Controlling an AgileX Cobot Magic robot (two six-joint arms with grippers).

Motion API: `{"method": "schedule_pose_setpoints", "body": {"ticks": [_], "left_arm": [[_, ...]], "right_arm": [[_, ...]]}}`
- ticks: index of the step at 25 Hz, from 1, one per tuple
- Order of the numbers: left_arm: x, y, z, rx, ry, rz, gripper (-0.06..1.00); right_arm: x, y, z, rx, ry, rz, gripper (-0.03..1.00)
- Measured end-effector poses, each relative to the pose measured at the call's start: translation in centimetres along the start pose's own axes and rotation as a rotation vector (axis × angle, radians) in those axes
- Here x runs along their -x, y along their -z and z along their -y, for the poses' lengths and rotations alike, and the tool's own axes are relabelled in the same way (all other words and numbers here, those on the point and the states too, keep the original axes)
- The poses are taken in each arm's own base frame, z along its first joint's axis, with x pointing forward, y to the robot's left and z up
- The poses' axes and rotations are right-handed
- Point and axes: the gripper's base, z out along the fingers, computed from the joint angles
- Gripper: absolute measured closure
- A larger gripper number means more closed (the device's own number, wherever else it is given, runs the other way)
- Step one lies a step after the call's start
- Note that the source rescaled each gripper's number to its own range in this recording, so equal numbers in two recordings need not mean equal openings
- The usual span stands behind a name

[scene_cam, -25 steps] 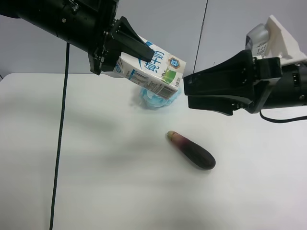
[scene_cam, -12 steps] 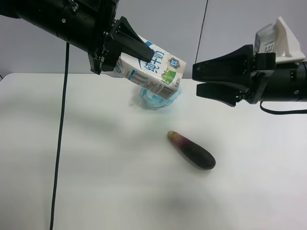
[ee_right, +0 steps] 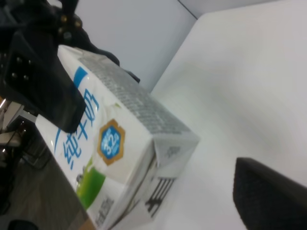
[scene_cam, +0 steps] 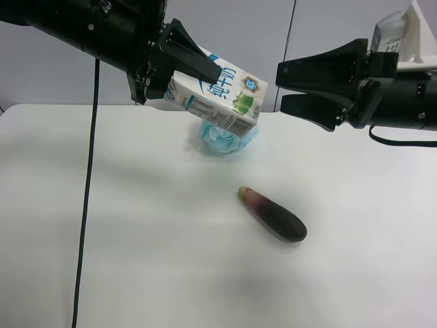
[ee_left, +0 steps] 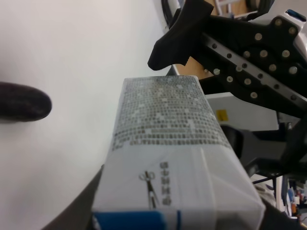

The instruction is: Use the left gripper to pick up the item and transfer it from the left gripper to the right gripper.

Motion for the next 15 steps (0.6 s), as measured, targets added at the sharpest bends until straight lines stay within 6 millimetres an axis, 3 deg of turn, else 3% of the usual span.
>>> {"method": "schedule_pose_setpoints", "body": {"ticks": [6, 15], "left_arm": [[0.4, 0.0, 0.6, -0.062, 0.014, 0.043, 0.94], [0.7, 0.1, 1.0, -0.114, 0.011, 0.081, 0.94]], "right_arm": [[1.2, -0.1, -0.3, 0.008, 0.039, 0.016, -0.03], [1.3, -0.1, -0.3, 0.008, 0.058, 0.017, -0.03]]}}
